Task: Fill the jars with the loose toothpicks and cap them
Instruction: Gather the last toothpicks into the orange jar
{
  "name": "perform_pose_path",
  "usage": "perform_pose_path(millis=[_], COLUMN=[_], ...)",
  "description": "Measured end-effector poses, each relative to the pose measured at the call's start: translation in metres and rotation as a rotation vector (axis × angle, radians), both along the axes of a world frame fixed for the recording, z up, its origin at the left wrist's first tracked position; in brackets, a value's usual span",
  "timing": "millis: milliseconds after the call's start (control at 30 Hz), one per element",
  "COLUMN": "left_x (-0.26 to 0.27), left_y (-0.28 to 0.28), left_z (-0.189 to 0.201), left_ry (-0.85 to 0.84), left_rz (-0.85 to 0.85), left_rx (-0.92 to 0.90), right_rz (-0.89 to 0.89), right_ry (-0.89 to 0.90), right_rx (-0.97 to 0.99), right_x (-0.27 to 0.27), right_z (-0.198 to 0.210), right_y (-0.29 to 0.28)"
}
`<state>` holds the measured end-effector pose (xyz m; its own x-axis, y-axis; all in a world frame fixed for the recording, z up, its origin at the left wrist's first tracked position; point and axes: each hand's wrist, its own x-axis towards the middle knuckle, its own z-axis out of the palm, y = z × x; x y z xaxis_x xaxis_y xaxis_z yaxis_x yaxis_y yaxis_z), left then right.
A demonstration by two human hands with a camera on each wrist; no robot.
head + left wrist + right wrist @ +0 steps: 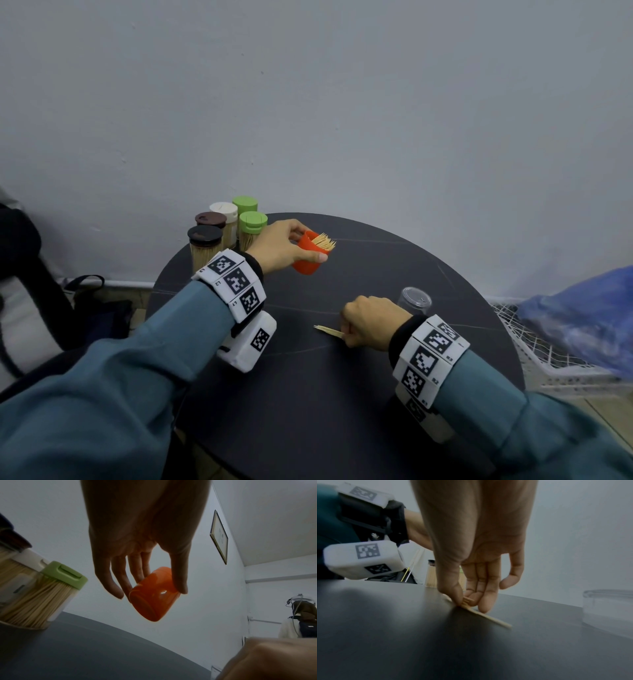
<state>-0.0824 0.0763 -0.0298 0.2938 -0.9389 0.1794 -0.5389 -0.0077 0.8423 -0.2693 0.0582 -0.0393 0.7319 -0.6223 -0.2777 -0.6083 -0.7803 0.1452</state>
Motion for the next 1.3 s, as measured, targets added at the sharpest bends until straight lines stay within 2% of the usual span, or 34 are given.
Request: perform_pose_path(millis=[200,433,600,767,833,900,1033,1100,1200,1300], left_x=[0.002,0.002,0.004,0.008,0.009,0.009,0.009,0.009,0.009,0.010], left_y=[-0.001,0.000,0.001,0.001,0.001,0.002,0.003,0.003,0.003,0.002], left_z=[0.000,0.001,0.000,0.002,0.002,0.002,0.000,-0.002,-0.002,-0.001], left_ry=[0.015,0.022,0.043,0.063,0.069,0.067,0.068,0.082,0.100,0.092], left_rz=[0.011,0.001,0.003,0.013,0.014,0.011,0.017,0.021,0.013,0.015], left_rx=[-0.011,-0.016,-0.014,-0.019,-0.014,-0.010,-0.021,-0.030,-0.035,-0.043], right_rz=[-0.015,-0.114,-0.192,-0.232,-0.183,-0.082,0.091,0.137,0.182,0.167], right_ry=[-0.059,-0.297,-0.631,-1.029,-1.133,-1.067,-0.630,-0.514,-0.507,-0.678], right_rx=[0.013,0.138,0.368,0.309,0.264,0.173,0.032,0.024,0.002,0.002], right_x=[-0.003,-0.016,-0.019,-0.008,0.001,0.012,0.043,0.057,0.068,0.066], right_z=[-0.002,0.004,0.016,0.049,0.066,0.080,0.093,0.092,0.088,0.083], right_y=[-0.005,-0.026,-0.039,-0.062,-0.066,-0.065,-0.053,-0.048,-0.044,-0.047])
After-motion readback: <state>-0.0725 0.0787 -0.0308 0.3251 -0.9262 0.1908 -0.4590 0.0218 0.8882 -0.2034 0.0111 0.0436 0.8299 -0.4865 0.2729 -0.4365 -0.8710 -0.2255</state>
